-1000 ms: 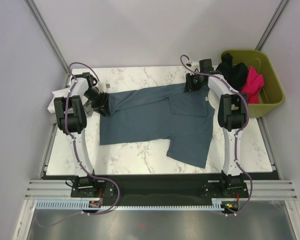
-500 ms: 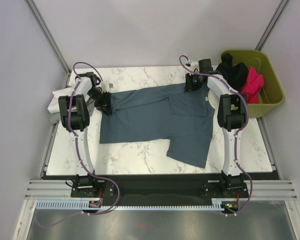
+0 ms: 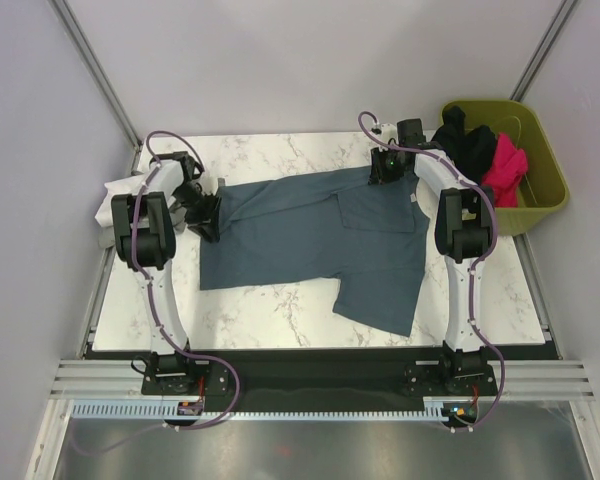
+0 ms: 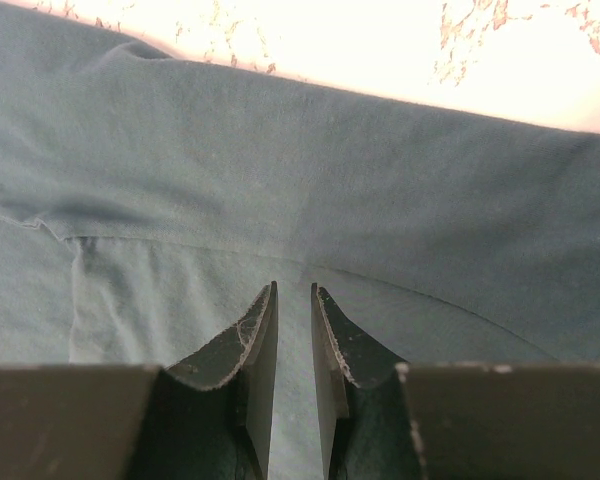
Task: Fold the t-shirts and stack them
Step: Fold the tshirt
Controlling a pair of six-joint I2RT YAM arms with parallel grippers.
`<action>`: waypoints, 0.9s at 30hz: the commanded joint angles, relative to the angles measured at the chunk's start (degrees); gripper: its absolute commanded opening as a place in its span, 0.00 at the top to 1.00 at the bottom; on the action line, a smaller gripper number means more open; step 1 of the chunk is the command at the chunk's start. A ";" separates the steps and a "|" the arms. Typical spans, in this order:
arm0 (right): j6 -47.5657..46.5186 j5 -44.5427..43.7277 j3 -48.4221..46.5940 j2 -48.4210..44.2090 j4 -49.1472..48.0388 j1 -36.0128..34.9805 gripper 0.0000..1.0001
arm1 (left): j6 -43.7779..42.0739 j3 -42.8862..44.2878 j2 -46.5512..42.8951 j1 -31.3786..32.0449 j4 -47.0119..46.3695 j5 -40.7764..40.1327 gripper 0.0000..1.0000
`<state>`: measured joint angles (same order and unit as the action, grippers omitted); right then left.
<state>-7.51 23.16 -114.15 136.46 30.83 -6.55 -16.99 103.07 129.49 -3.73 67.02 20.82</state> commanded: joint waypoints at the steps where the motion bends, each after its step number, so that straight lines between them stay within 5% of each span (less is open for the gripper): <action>1: -0.05 0.22 -1.43 -1.55 -1.12 -0.22 0.73 | 1.70 -2.34 -4.25 -0.40 -1.37 -5.08 0.62; 27: -1.28 -1.18 -0.11 -3.13 -1.03 -0.31 0.73 | 1.00 9.87 1.99 2.23 0.04 1.33 0.63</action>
<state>-7.79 22.55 -114.15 136.46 30.79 -6.61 -16.91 111.04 130.61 -2.50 66.98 19.97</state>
